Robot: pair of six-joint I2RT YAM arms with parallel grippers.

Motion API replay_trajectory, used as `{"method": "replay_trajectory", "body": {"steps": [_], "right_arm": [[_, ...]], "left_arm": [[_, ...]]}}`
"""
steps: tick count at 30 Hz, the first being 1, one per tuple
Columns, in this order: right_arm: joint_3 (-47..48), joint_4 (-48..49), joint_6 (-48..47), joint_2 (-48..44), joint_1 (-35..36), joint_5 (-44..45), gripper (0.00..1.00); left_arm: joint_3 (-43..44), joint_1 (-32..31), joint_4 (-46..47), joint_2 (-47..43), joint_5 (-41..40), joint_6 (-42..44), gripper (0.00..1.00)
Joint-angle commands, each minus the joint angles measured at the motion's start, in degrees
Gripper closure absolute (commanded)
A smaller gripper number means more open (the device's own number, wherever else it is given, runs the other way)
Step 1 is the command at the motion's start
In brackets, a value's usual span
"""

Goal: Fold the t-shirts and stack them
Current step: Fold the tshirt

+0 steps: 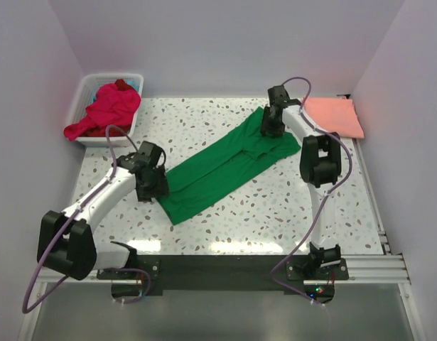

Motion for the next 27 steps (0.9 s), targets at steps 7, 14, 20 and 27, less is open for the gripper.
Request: {"method": "replay_trajectory", "body": {"steps": [7, 14, 20, 27], "right_arm": [[-0.9, 12.2, -2.9, -17.3, 0.7, -2.4, 0.46], [-15.8, 12.5, -1.9, -31.6, 2.1, -3.8, 0.44], [-32.9, 14.2, -2.9, -42.7, 5.3, -3.4, 0.41], [-44.2, 15.9, -2.2, -50.6, 10.3, -4.9, 0.41]], "left_arm": [[18.0, -0.3, 16.7, 7.7, 4.2, 7.4, 0.39], [32.3, -0.6, 24.7, 27.9, 13.1, 9.0, 0.39], [43.5, -3.5, 28.1, 38.7, 16.7, 13.5, 0.39], [56.9, -7.1, 25.4, 48.5, 15.4, 19.9, 0.39]]}}
